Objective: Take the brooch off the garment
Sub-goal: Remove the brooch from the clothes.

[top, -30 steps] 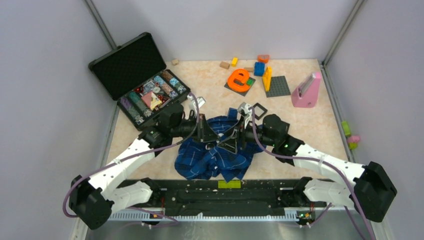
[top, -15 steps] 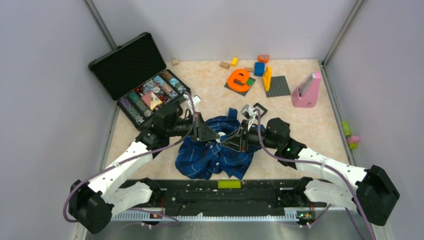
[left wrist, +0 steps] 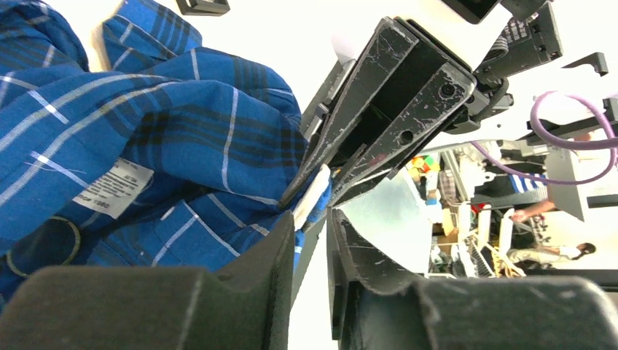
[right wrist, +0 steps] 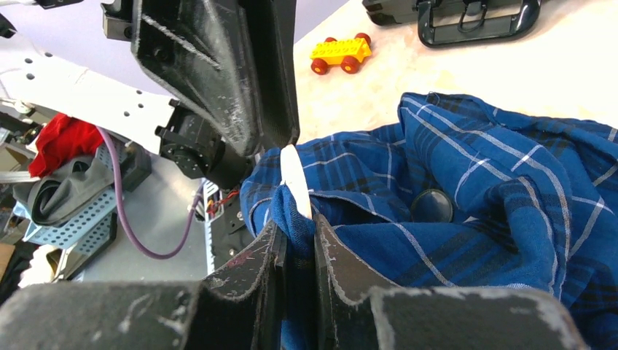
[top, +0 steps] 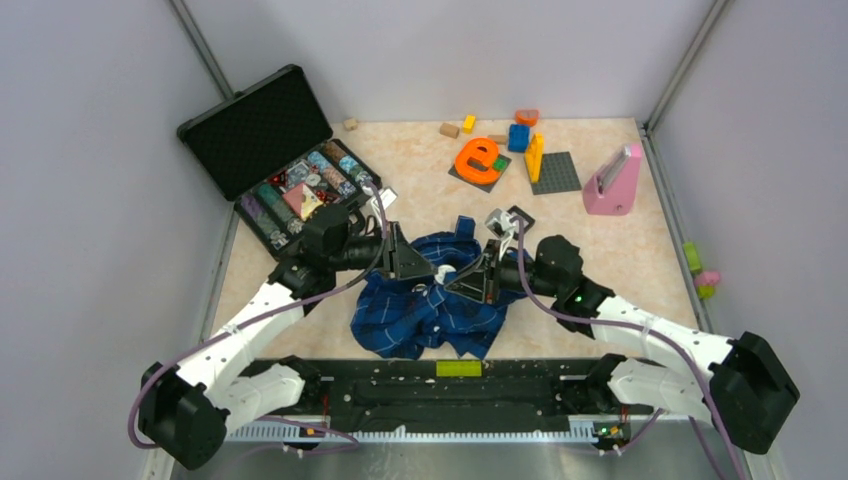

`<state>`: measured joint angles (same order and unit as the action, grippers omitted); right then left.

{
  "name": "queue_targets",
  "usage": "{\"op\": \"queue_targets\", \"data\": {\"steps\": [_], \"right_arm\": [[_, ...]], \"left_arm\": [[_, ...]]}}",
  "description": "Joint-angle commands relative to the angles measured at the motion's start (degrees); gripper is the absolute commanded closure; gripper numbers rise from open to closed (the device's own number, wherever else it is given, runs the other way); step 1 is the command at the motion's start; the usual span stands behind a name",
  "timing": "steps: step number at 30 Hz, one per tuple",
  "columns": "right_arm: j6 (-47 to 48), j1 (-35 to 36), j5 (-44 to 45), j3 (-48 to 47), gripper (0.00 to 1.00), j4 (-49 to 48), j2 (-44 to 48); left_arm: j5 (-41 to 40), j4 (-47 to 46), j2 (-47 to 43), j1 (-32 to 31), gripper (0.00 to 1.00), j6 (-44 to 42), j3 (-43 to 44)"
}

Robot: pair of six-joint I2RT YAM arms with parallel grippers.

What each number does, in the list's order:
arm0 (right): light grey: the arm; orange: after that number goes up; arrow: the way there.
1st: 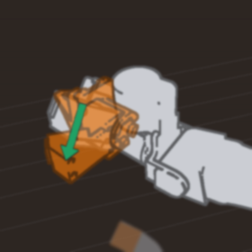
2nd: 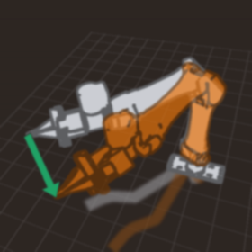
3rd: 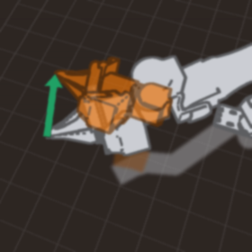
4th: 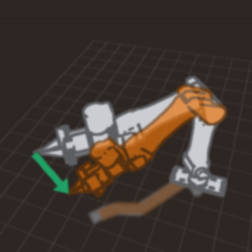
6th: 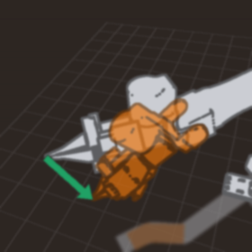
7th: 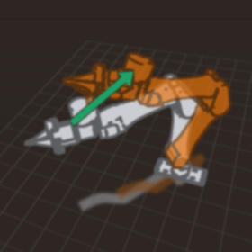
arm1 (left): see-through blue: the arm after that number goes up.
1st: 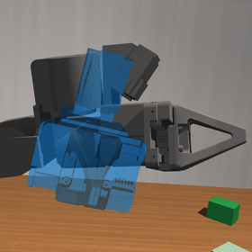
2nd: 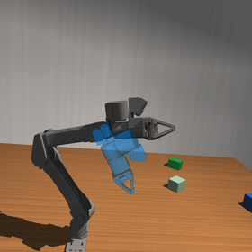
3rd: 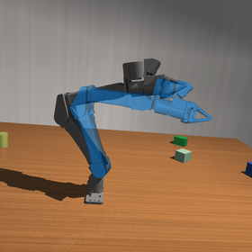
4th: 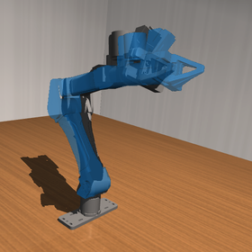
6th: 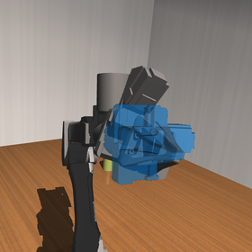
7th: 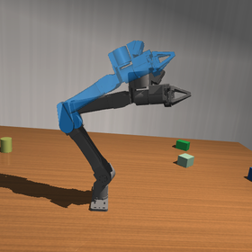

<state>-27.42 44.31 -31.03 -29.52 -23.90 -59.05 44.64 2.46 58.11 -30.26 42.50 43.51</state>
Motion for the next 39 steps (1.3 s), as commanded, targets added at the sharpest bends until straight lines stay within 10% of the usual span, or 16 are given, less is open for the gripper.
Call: {"op": "queue_targets", "data": {"steps": [1,17,27,32,37,39], "right_arm": [[-1.3,-1.1,-2.2,0.0,1.00,-3.9,-0.4],[-2.4,-1.1,-4.6,-1.2,1.00,-5.1,-2.2],[-3.0,-1.1,-5.5,-1.7,1.00,-6.2,-3.4],[-3.1,-1.1,-5.8,-1.6,1.00,-6.7,-4.0],[-2.8,-1.1,-6.4,0.2,0.60,-6.0,-3.8],[-2.3,-1.1,-6.1,1.3,0.58,-5.1,-3.1]], "left_arm": [[3.1,-3.8,-0.3,0.2,0.69,-0.8,-0.5],[4.4,-0.8,2.4,0.0,0.60,-6.8,0.6],[6.0,-1.2,3.6,-0.9,0.74,-7.5,0.7],[4.6,1.3,4.0,-1.0,1.00,-9.5,1.4],[-5.3,2.8,0.2,-0.9,1.00,-9.6,2.4],[-8.4,0.6,-1.4,-0.9,1.00,-7.7,1.8]]}}
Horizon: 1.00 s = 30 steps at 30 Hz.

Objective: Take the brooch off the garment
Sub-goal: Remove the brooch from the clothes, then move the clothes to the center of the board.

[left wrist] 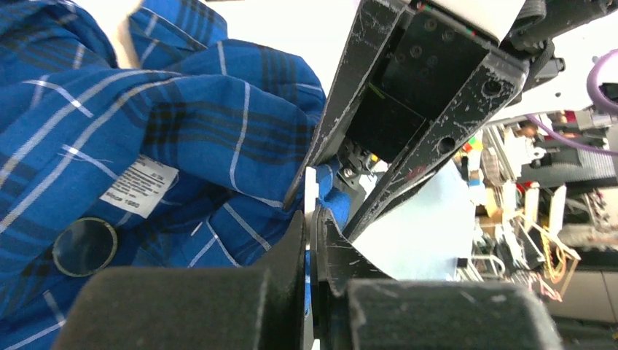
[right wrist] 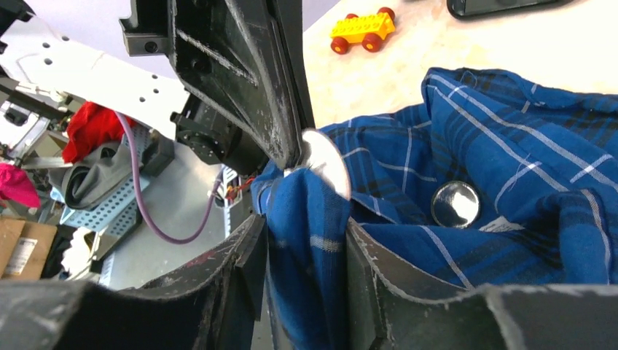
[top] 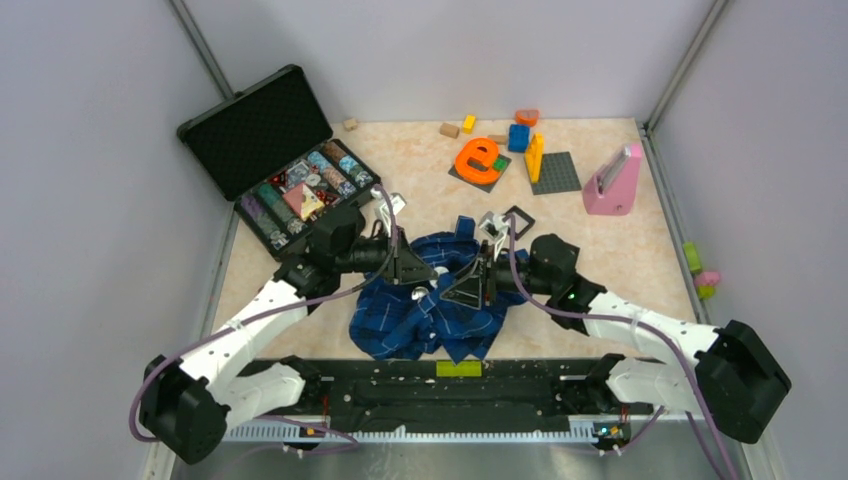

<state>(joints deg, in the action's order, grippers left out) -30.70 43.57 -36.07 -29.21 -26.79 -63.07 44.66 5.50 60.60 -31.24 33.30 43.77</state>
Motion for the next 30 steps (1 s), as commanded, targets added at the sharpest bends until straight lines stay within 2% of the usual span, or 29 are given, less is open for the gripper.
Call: {"op": "queue_targets", "data": {"steps": [1,6,8,10,13,16,17,19,21,25,28,30], "right_arm": [[1.1,-0.3,-0.8,1.5,0.58,-2.1,1.2],[0.8,-0.3,-1.0,3.1,0.56,-2.3,1.4],[0.8,-0.3,-1.1,3.3,0.62,-2.4,1.0],[0.7,-0.3,-0.9,3.2,0.63,-2.4,1.0],[2.0,-0.3,0.8,2.6,0.63,-0.6,1.1],[4.9,-0.3,1.7,0.1,0.64,4.5,0.2],[6.2,-0.2,1.3,-1.0,0.57,6.9,-0.5],[8.6,0.1,0.3,-3.3,0.37,12.3,-1.1],[11.0,0.6,1.4,-5.4,0.26,19.7,0.1],[13.5,0.6,7.6,-11.1,0.22,34.3,5.6],[14.7,0.6,12.7,-16.8,0.20,39.7,7.4],[15.7,0.9,13.0,-19.8,0.20,42.4,5.1]], "left_arm": [[-9.3,-4.5,-4.4,0.0,1.00,2.7,1.1],[-14.7,-11.3,-6.4,0.1,1.00,7.7,-2.0],[-16.9,-13.9,-7.7,0.1,1.00,8.4,-3.2],[-18.7,-14.3,-8.4,0.0,1.00,8.3,-3.5],[-22.9,-8.8,-9.9,0.2,1.00,4.6,-2.0],[-29.5,2.8,-12.1,0.2,1.00,-1.2,2.2],[-33.4,6.8,-12.9,0.2,1.00,-2.8,3.7],[-38.4,14.8,-15.6,0.2,1.00,-6.6,6.5],[-42.1,19.8,-17.7,0.2,1.00,-9.6,8.1],[-46.8,25.0,-21.5,0.2,1.00,-11.2,9.0],[-50.1,26.2,-24.3,0.2,1.00,-11.5,8.9],[-52.6,26.0,-26.3,0.3,1.00,-11.7,8.9]]}}
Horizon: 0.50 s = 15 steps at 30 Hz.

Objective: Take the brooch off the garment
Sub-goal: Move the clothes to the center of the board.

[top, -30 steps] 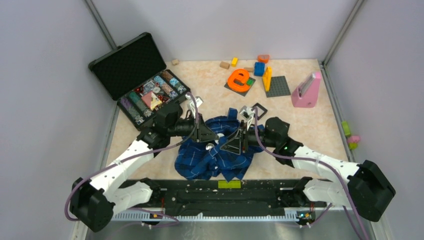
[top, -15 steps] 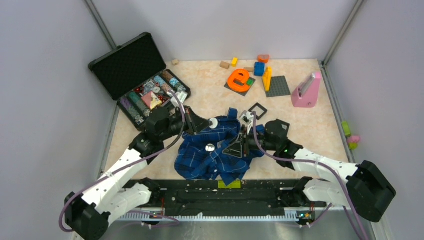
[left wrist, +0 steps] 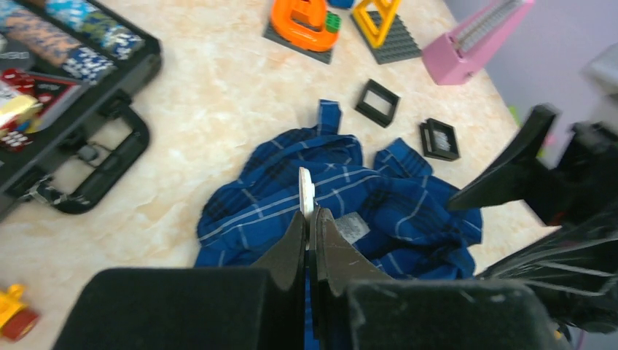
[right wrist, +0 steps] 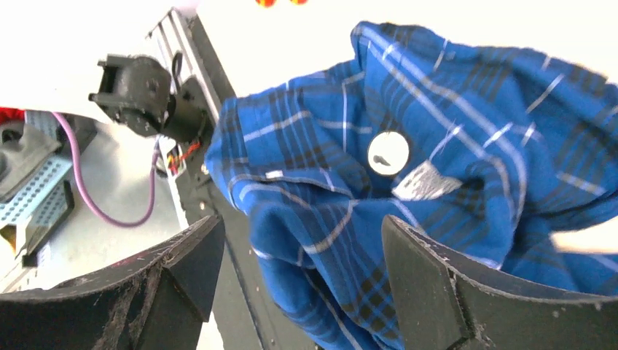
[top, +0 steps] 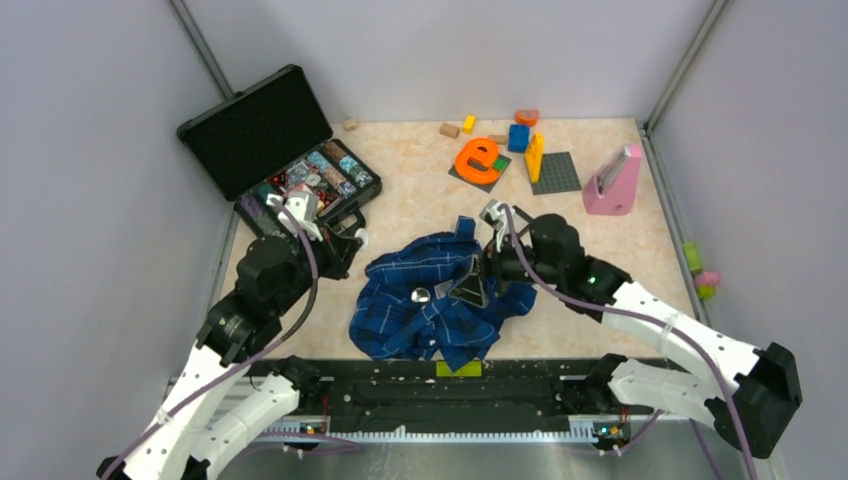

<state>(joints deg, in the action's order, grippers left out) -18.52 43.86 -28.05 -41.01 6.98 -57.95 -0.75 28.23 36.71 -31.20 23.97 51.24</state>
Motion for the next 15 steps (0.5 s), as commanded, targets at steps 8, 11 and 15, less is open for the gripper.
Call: {"op": "queue_targets", "data": {"steps": [8,11,15], "right_arm": [[0.3,10.5,15.1,-3.3,0.16,13.5,-8.9],[-2.5,11.7,21.1,-0.1,0.26,11.4,-12.6],[-3.8,11.7,31.1,1.4,0.43,-0.2,-22.5]], "left_arm": [[-7.7,3.3,-5.6,0.3,1.00,-2.5,1.2],[-5.7,2.3,-5.7,0.2,1.00,-1.8,0.1],[-2.1,1.2,-5.3,0.2,1.00,-0.7,-0.9]]}}
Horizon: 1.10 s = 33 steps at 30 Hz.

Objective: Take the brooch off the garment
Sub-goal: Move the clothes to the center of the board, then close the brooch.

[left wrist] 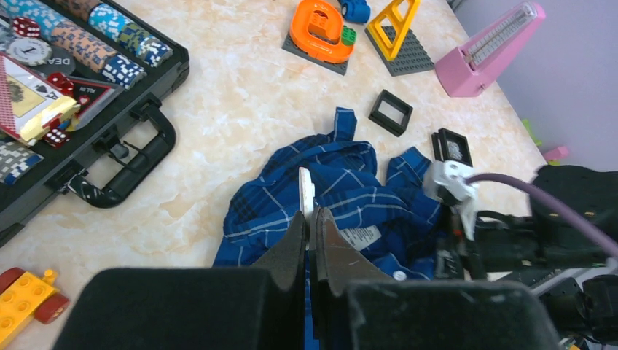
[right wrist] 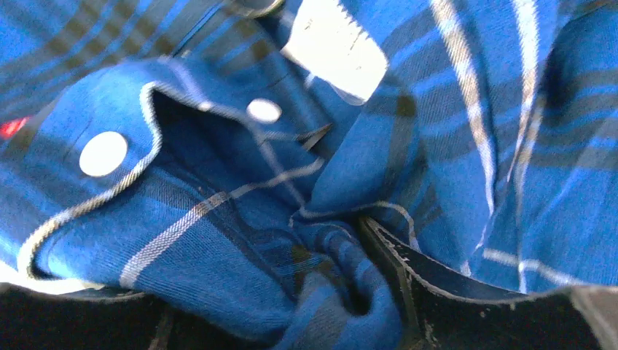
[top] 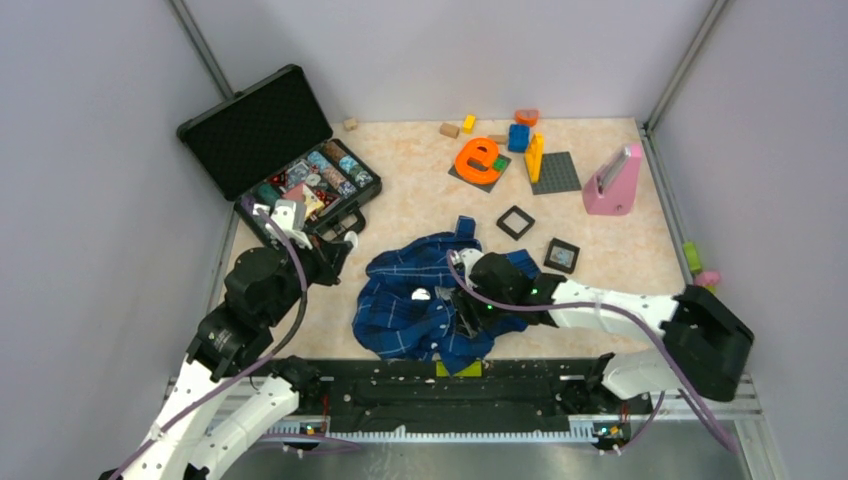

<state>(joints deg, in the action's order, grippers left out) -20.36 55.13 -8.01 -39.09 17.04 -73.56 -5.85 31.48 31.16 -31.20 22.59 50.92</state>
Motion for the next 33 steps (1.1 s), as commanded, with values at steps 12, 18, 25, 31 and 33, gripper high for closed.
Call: {"op": "queue_targets", "data": {"steps": [12,18,25,31,33], "right_arm": [[6.7,-0.8,7.4,-34.4,0.47,-19.1,-40.9],[6.6,-1.3,4.7,-35.1,0.15,-19.2,-34.8],[7.3,-7.9,-2.5,-25.3,0.08,-11.8,-12.3],[6.4,-19.6,8.1,-23.9,0.06,-1.9,-7.1],[10.4,-21.4,13.9,-27.4,0.03,3.9,-10.0]], "left_arm": [[1.7,-0.3,-1.3,0.2,1.00,1.0,-0.9],[1.9,-0.1,-0.9,0.2,1.00,1.3,-0.9],[4.9,-4.7,1.7,0.2,1.00,2.1,-3.0],[15.6,-15.9,7.8,0.2,1.00,4.8,-6.8],[19.4,-20.4,10.3,0.2,1.00,6.1,-8.0]]}}
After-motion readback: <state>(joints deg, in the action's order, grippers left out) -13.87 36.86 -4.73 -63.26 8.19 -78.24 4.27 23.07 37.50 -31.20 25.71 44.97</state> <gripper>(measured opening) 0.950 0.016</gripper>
